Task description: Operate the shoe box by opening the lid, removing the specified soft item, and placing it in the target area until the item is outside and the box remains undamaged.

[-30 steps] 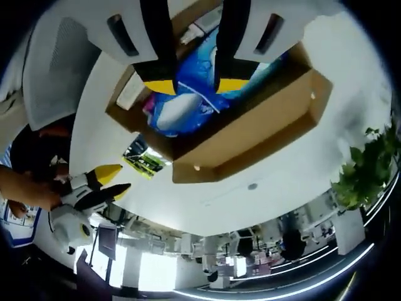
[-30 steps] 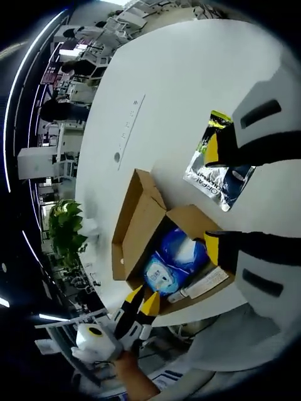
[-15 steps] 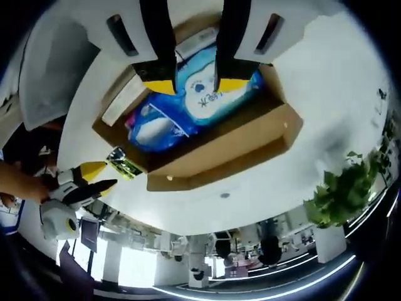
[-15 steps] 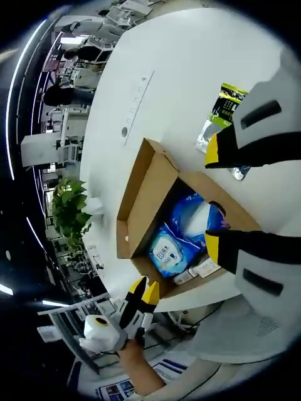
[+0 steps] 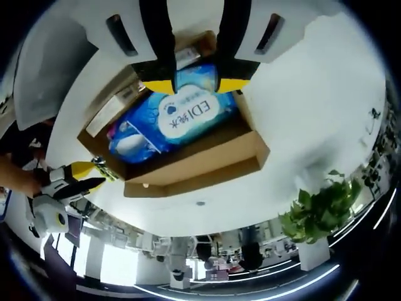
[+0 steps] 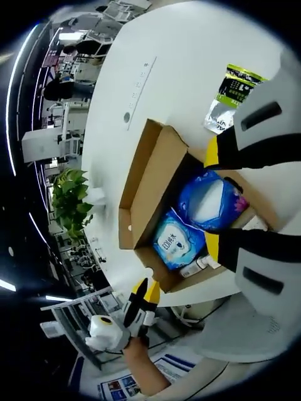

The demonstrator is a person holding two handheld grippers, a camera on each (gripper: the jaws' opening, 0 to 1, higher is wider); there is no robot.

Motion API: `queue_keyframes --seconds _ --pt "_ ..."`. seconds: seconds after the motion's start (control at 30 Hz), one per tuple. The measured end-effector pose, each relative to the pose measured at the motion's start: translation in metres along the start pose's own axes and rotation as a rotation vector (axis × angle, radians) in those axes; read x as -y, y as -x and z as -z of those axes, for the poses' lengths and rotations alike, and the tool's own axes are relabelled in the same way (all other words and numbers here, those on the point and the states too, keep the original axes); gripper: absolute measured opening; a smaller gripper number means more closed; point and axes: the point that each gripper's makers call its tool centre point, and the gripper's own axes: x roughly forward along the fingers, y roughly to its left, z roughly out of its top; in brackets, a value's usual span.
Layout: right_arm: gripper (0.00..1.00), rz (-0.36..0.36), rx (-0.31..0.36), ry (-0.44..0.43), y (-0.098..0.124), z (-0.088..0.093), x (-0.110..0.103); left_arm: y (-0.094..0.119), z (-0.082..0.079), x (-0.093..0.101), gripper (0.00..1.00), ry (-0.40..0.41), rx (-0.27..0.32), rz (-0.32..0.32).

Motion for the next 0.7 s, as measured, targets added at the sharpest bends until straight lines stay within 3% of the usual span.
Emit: queue_keyframes --seconds 0.27,0.7 --pt "0.33 -0.023 -0.012 0.019 -0.015 0.001 -0.014 0.003 0.024 -0.020 0.21 0.061 -0.010 -0.056" --pt "0.30 -0.067 -0.020 0.057 -0.046 -0.004 -0.034 -0.002 0.049 -0.030 0.13 0.149 -0.036 -0.091"
